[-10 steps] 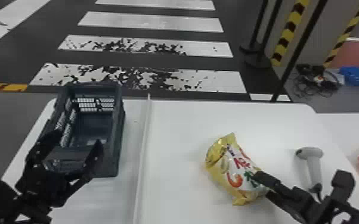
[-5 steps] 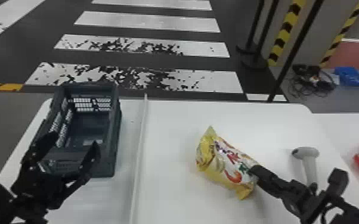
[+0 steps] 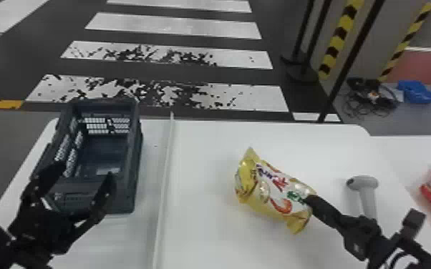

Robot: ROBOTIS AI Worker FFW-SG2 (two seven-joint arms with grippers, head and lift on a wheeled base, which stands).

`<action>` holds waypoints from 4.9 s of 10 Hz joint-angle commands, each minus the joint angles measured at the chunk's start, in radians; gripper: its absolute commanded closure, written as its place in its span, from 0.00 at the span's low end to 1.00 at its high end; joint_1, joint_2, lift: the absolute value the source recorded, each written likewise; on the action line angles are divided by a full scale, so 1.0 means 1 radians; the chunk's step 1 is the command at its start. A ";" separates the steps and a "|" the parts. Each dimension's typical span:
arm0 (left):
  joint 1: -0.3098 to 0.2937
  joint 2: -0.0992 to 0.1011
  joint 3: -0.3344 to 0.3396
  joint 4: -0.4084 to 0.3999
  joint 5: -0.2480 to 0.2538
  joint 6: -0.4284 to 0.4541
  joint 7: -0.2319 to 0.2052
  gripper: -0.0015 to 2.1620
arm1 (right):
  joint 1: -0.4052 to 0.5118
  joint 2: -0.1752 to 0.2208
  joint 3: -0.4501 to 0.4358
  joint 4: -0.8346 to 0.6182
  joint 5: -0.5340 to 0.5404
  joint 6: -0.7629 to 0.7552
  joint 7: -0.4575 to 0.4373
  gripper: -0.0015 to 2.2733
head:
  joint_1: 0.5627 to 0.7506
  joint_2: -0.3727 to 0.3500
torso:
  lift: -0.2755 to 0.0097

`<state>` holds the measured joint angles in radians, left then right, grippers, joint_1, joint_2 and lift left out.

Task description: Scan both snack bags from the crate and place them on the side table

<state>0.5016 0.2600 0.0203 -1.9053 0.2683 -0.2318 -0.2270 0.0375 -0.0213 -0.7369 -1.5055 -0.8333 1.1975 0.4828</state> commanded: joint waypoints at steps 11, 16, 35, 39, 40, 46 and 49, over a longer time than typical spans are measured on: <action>0.008 -0.004 0.007 0.000 -0.001 0.001 0.003 0.04 | 0.136 -0.006 0.390 -0.429 0.778 -0.763 -0.127 0.99 | 0.70 0.26 | 0.63; 0.003 0.001 0.007 0.009 0.002 0.001 0.005 0.04 | 0.239 -0.120 0.757 -0.349 1.499 -0.996 -0.380 0.99 | 0.70 0.41 | 0.63; 0.006 -0.002 0.000 0.015 -0.004 0.004 0.002 0.04 | 0.206 -0.097 0.594 -0.552 0.657 -0.499 -0.167 0.04 | 0.70 0.53 | 0.63; 0.003 -0.008 -0.002 0.017 -0.008 0.007 0.002 0.04 | 0.139 -0.029 0.502 -0.427 0.419 -0.551 -0.105 0.16 | 0.70 0.51 | 0.63; 0.003 -0.008 -0.002 0.019 -0.008 0.007 0.002 0.04 | 0.130 -0.020 0.502 -0.414 0.416 -0.551 -0.105 0.34 | 0.70 0.52 | 0.63; -0.009 -0.007 -0.003 0.038 -0.001 0.007 0.002 0.04 | 0.117 -0.014 0.495 -0.345 0.471 -0.443 -0.115 0.99 | 0.70 0.53 | 0.63; -0.009 -0.005 -0.003 0.045 -0.001 0.007 0.002 0.04 | 0.167 -0.017 0.465 -0.343 0.468 -0.431 -0.109 0.99 | 0.70 0.52 | 0.63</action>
<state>0.4921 0.2547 0.0169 -1.8619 0.2670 -0.2246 -0.2255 0.1928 -0.0377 -0.2630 -1.8452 -0.3647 0.7673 0.3746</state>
